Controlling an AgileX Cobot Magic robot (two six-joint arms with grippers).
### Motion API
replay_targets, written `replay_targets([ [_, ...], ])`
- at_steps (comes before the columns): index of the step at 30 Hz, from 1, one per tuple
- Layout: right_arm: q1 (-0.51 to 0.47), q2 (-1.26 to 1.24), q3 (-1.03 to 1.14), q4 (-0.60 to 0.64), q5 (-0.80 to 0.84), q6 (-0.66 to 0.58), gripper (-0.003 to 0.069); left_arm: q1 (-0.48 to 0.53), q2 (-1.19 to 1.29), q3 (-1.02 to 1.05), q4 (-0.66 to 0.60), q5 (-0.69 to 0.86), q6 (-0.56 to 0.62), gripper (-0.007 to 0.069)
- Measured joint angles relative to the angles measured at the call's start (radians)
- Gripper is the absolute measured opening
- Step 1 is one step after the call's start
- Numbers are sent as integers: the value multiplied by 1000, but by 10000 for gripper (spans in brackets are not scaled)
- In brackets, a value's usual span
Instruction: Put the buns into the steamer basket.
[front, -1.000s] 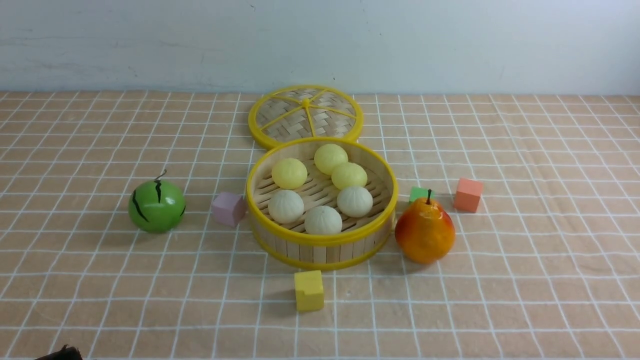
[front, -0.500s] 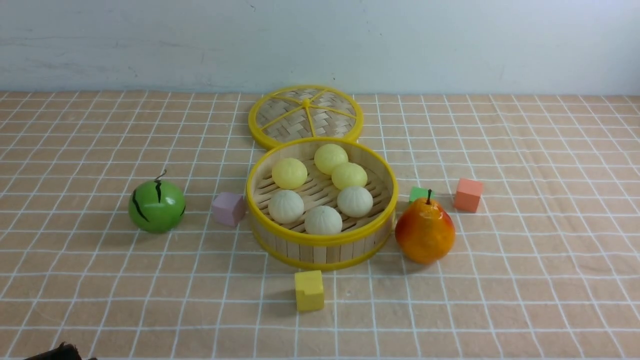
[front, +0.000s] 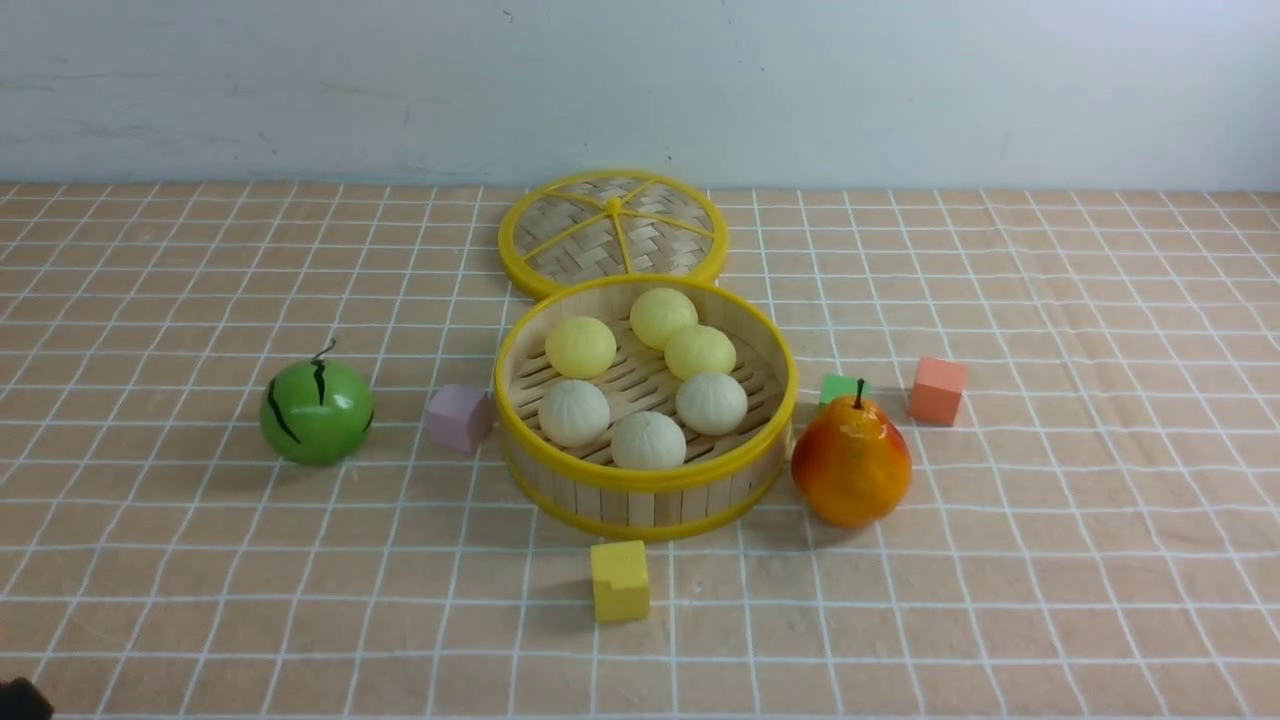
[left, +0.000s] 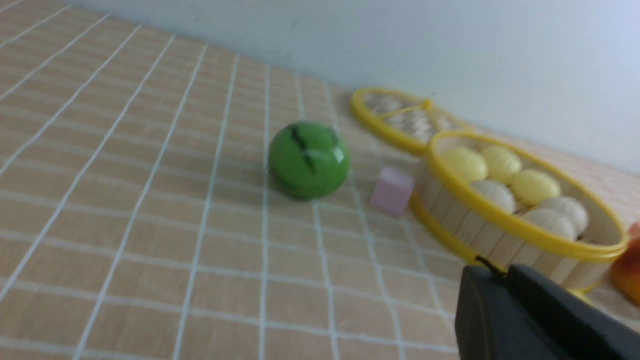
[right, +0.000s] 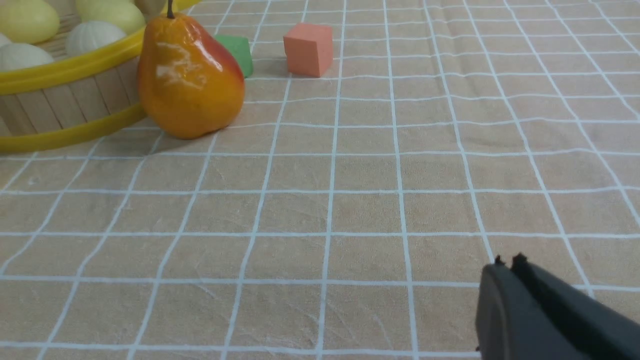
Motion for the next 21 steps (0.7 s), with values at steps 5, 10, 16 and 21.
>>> replay_targets([
  [5, 0, 0, 0, 0, 0, 0, 12, 17, 0, 14, -8, 182, 0, -13],
  [10, 0, 0, 0, 0, 0, 0, 18, 17, 0, 14, -14, 184, 0, -13],
  [16, 0, 0, 0, 0, 0, 0, 21, 17, 0, 14, -14, 183, 0, -13],
  [21, 0, 0, 0, 0, 0, 2, 22, 17, 0, 14, -14, 183, 0, -13],
])
